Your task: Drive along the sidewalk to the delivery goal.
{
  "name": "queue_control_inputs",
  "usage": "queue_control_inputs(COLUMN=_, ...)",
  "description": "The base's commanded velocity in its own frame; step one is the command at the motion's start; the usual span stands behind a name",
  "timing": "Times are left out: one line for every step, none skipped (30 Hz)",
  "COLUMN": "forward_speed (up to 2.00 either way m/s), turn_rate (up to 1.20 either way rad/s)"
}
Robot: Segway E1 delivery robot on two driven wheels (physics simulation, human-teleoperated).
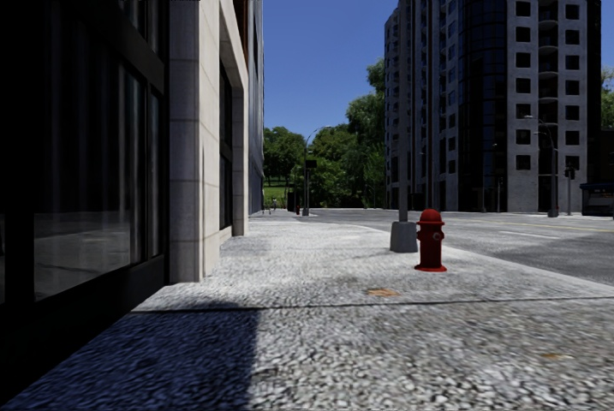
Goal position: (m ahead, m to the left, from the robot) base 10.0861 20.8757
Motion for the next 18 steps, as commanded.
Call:
queue_control_inputs(forward_speed=0.92, turn_rate=0.00)
queue_control_inputs(forward_speed=0.92, turn_rate=0.00)
queue_control_inputs(forward_speed=0.92, turn_rate=0.00)
queue_control_inputs(forward_speed=0.92, turn_rate=0.00)
queue_control_inputs(forward_speed=0.93, turn_rate=0.00)
queue_control_inputs(forward_speed=0.98, turn_rate=0.00)
queue_control_inputs(forward_speed=0.98, turn_rate=0.00)
queue_control_inputs(forward_speed=1.07, turn_rate=0.00)
queue_control_inputs(forward_speed=1.29, turn_rate=0.00)
queue_control_inputs(forward_speed=1.40, turn_rate=0.00)
queue_control_inputs(forward_speed=1.40, turn_rate=0.00)
queue_control_inputs(forward_speed=1.43, turn_rate=0.00)
queue_control_inputs(forward_speed=1.44, turn_rate=0.00)
queue_control_inputs(forward_speed=1.44, turn_rate=0.00)
queue_control_inputs(forward_speed=1.44, turn_rate=0.00)
queue_control_inputs(forward_speed=1.44, turn_rate=0.00)
queue_control_inputs(forward_speed=1.44, turn_rate=0.00)
queue_control_inputs(forward_speed=1.45, turn_rate=0.00)
